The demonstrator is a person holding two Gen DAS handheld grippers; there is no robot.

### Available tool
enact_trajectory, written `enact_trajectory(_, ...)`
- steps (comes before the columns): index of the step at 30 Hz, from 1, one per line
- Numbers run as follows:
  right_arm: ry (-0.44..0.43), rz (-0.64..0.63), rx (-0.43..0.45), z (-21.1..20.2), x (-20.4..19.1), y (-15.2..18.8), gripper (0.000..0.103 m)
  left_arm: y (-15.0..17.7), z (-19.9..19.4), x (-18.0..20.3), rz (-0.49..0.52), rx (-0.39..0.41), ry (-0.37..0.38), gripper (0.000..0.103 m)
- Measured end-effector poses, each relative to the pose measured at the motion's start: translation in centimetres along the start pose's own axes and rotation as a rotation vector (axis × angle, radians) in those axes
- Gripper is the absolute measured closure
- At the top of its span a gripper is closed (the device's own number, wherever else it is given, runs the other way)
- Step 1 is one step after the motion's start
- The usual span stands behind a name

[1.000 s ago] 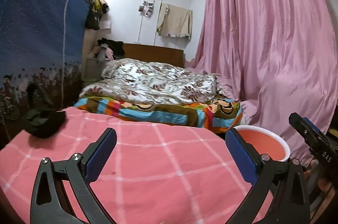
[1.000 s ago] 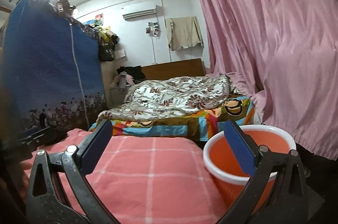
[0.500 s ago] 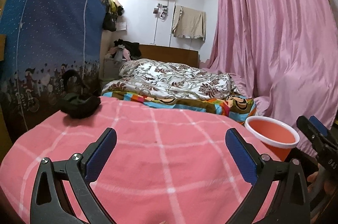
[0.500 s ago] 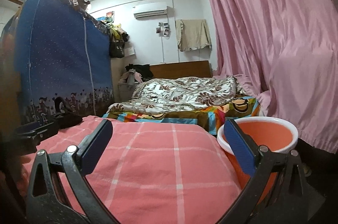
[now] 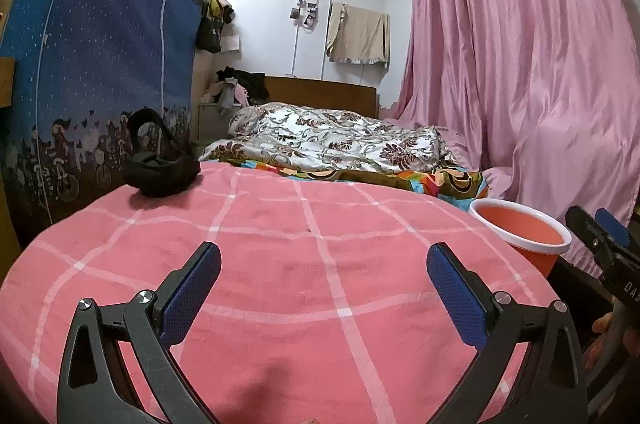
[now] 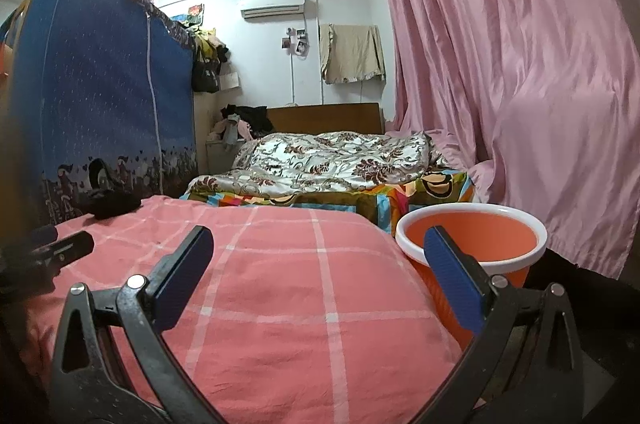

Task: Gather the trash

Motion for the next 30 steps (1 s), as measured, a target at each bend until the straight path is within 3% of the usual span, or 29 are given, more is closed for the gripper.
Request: enact_trajectory(30, 0.012, 0.017, -0.012, 0.39, 0.52, 0.22, 0.000, 0.05, -0.01, -0.29, -0.001, -0.001, 0.001, 0.002)
Point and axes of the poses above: each gripper's, at about its wrist camera, not at the fingertips, and z roughly the way its jaws point, x to its right, y to its underside, the point moved 9 cm from there along z, roughly the way its jaws point, and after that the axes turned 7 degrees about y, right-handed, at the moved point
